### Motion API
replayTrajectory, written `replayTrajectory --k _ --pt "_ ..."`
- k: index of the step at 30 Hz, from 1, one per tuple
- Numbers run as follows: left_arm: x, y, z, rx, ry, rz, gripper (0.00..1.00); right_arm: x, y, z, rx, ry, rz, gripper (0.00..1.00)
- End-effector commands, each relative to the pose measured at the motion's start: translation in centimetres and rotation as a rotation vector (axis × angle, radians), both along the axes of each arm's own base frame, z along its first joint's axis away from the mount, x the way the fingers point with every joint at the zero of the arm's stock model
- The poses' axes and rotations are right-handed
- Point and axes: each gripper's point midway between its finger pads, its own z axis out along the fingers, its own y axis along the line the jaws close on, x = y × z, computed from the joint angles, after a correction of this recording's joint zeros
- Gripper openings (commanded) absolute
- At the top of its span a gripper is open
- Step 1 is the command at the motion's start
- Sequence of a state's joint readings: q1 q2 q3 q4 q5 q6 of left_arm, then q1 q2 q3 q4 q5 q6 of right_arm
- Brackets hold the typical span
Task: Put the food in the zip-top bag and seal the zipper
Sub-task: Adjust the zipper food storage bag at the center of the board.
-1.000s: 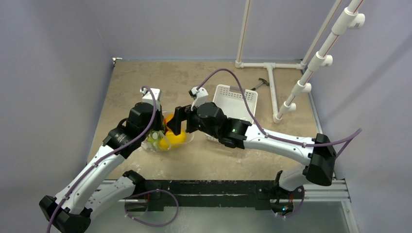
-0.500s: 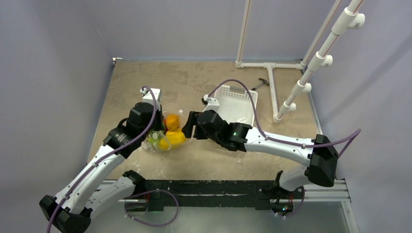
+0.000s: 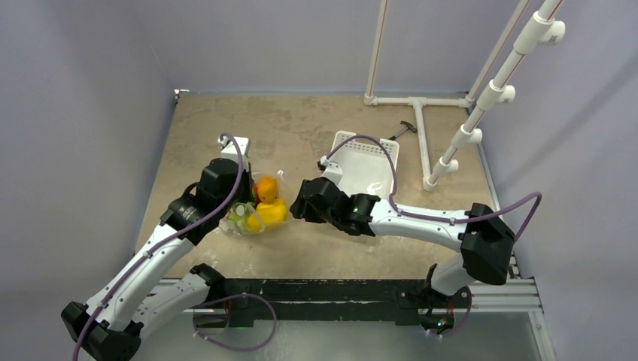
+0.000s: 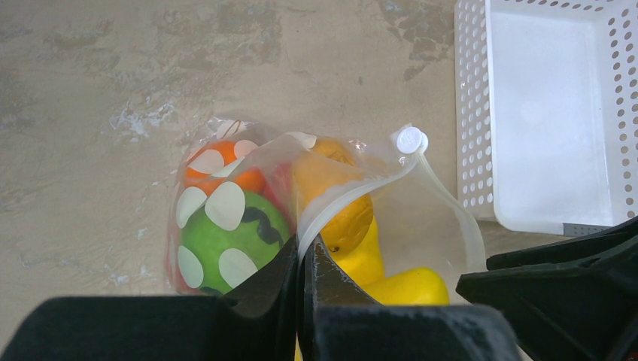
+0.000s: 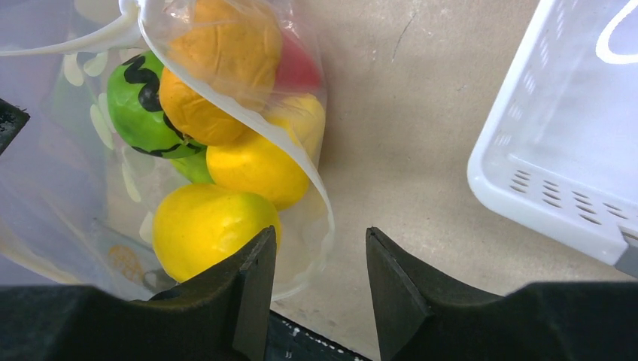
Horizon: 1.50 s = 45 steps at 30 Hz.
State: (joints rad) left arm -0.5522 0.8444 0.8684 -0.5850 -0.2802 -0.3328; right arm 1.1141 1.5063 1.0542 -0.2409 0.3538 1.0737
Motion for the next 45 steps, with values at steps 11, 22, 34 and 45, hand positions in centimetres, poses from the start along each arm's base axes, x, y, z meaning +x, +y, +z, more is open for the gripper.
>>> replayTrajectory --k 11,22,34,45 --pt "0.3 -0.3 0.6 -0.024 -0.028 0.001 0.0 1.2 2.4 -0.2 0.112 0.005 -0.025 0.32" --pt "0.2 0.3 2.0 -0.042 -0.063 0.036 0.0 1.7 3.3 3.4 0.172 -0.065 0.014 0.0" --pt "-2.2 1.5 6.4 -0.073 -0.045 0.046 0.0 2.1 0.2 14.3 0.214 -0.305 0.036 0.0" --pt "-2.7 -1.7 0.1 -0.203 0.126 0.019 0.0 1.7 0.6 8.2 0.103 -0.244 0.092 0.0"
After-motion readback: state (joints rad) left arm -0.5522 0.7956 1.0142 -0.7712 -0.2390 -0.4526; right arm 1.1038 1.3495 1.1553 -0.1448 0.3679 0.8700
